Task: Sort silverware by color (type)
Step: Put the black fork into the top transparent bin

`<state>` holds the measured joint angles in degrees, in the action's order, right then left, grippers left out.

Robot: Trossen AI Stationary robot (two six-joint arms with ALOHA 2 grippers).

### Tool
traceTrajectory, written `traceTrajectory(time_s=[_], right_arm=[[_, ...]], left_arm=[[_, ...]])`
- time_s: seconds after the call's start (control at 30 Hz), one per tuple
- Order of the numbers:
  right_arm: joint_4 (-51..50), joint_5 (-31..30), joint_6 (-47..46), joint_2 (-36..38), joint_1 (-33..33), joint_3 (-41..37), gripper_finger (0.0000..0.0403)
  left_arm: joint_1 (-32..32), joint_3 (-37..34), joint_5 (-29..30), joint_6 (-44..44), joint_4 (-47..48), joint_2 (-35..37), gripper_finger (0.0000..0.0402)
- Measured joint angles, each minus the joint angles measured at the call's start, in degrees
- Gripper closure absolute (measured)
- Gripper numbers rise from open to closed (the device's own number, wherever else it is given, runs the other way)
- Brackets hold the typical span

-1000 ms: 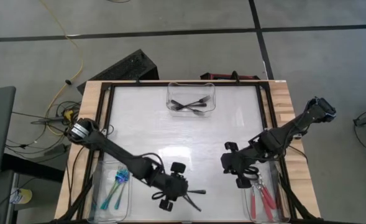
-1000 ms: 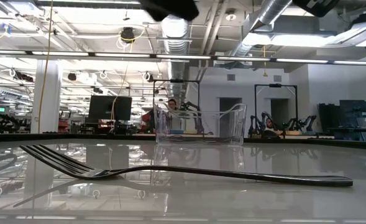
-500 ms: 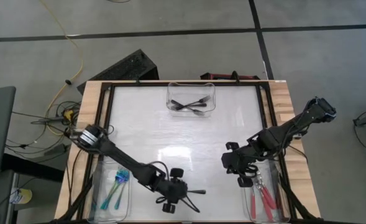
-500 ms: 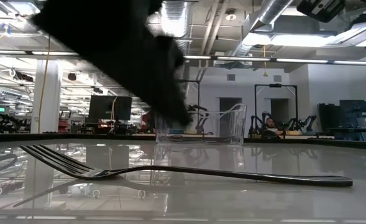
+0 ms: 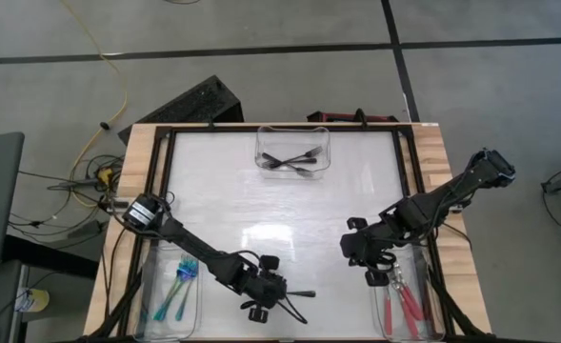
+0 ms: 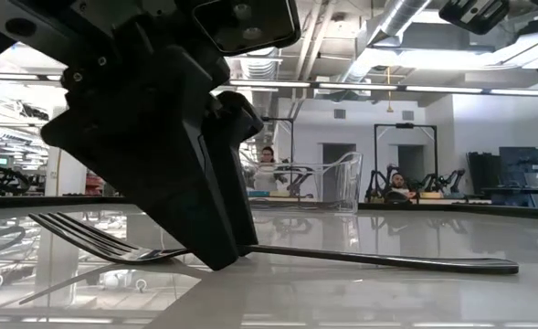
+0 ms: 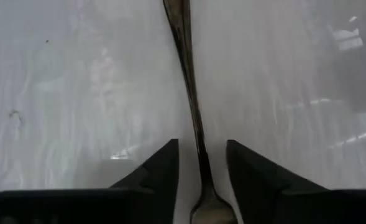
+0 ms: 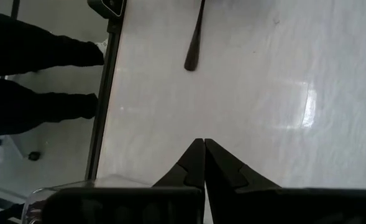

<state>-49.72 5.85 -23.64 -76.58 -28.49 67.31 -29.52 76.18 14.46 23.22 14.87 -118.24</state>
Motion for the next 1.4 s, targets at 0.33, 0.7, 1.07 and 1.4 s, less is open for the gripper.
traceTrajectory(time_s=[0.33, 0.7, 1.07, 1.4], right_arm=[[-2.06, -0.3, 0.11, 0.0, 0.0, 0.0, 0.0376], [-0.45, -7.86, -8.13, 4.35, 0.92, 0.0, 0.0376], [4.53, -16.79, -23.93, 4.03, 0.33, -0.01, 0.0376], [6.12, -18.9, -29.56, 3.42, 1.97, 0.02, 0.0376]], left_arm=[[2.11, -0.04, -1.18, 3.86, 2.79, 2.33, 0.0396], [16.76, 6.85, 8.24, -20.07, 18.78, 20.99, 0.04], [51.68, 7.02, -7.07, -42.25, 15.52, 22.66, 0.0401], [58.2, 6.99, -14.43, -44.31, 8.59, 15.35, 0.0401]])
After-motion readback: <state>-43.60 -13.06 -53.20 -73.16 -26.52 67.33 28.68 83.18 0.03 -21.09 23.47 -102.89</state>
